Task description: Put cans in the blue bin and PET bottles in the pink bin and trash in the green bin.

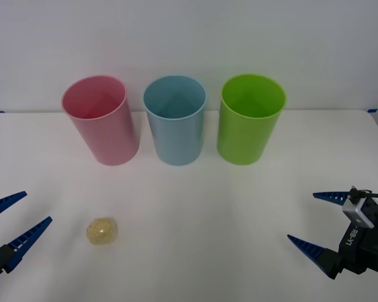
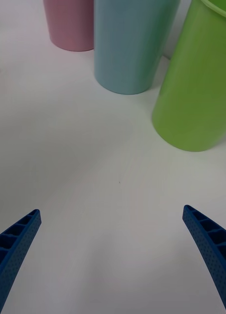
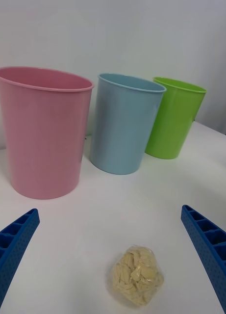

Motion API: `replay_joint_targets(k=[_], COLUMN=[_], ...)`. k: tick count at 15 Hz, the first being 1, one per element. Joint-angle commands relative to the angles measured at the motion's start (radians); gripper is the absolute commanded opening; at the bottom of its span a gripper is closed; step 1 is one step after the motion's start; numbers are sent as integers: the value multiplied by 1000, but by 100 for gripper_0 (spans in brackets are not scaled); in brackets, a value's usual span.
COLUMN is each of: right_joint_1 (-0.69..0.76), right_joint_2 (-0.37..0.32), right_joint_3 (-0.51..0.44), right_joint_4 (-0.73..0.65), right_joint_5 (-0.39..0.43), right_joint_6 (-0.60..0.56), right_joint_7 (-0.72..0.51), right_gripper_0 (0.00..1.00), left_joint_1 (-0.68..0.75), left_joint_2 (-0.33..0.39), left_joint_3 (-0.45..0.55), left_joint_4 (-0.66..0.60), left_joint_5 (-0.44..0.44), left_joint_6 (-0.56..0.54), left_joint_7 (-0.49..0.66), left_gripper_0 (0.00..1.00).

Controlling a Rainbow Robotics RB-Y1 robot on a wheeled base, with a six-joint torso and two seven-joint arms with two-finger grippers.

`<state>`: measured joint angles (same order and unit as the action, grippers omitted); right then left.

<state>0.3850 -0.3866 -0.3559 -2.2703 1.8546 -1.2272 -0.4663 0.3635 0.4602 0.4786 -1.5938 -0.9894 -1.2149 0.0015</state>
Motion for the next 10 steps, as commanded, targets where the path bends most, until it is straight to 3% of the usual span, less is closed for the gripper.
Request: replay_joint_targets(k=[1, 10], right_joint_1=[0, 0], right_joint_2=[0, 0], right_joint_3=[0, 0], right_joint_4=[0, 0], right_joint_5=[0, 0], right_joint_6=[0, 0], right_joint_7=[0, 0], right_gripper_0=[100, 100], left_joint_1=[0, 0], left_joint_2=[0, 0], left_joint_3=[0, 0], left_joint_4=[0, 0], left_joint_5=[0, 0], left_joint_6=[0, 0], left_joint_7=[0, 0], left_gripper_0=[100, 100])
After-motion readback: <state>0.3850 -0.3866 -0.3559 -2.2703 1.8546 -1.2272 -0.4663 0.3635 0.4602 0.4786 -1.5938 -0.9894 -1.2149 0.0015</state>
